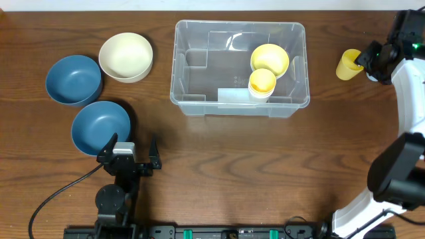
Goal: Pack container
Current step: 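Grasp the second yellow cup with the right gripper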
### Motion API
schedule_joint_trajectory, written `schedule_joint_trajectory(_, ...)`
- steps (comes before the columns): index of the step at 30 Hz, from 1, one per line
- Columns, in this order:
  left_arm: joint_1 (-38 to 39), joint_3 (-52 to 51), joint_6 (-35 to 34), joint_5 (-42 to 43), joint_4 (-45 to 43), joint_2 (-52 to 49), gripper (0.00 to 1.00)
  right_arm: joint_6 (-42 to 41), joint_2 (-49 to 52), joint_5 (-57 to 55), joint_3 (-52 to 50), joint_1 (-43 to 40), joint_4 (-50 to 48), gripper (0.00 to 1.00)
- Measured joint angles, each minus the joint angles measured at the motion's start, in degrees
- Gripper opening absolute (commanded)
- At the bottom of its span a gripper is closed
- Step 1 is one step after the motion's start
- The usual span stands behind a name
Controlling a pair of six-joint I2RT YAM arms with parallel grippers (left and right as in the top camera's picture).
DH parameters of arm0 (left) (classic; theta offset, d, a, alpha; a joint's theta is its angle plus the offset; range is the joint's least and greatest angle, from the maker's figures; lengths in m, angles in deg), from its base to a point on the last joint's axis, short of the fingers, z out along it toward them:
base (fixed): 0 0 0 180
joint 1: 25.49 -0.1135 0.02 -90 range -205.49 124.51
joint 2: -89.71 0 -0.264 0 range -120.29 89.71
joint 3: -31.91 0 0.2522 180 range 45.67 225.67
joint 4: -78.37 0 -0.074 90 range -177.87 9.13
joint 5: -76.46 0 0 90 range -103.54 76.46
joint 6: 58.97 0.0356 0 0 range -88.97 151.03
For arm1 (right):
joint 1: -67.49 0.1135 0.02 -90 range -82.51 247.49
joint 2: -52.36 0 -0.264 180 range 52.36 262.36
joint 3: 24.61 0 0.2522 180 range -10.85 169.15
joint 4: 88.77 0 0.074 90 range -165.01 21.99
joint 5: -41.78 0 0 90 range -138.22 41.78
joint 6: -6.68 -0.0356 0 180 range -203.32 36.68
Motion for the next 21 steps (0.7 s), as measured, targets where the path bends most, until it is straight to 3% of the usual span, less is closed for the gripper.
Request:
schedule_joint_trajectory(9,0.0,0.0,0.0,0.0,0.0,0.0,0.98,-0.17,6.69,0.0,0.0,-0.9,-3.48,0.51)
schedule_joint_trajectory(13,0.0,0.0,0.0,0.0,0.0,0.0,0.98,-0.33,9.88,0.02,0.0,-0.9,-4.57,0.41)
schedule_joint_trajectory(21,0.0,0.0,0.0,0.0,0.0,0.0,0.98,-0.7,13.18,0.02,-0.02,-0.9,-5.2,0.08)
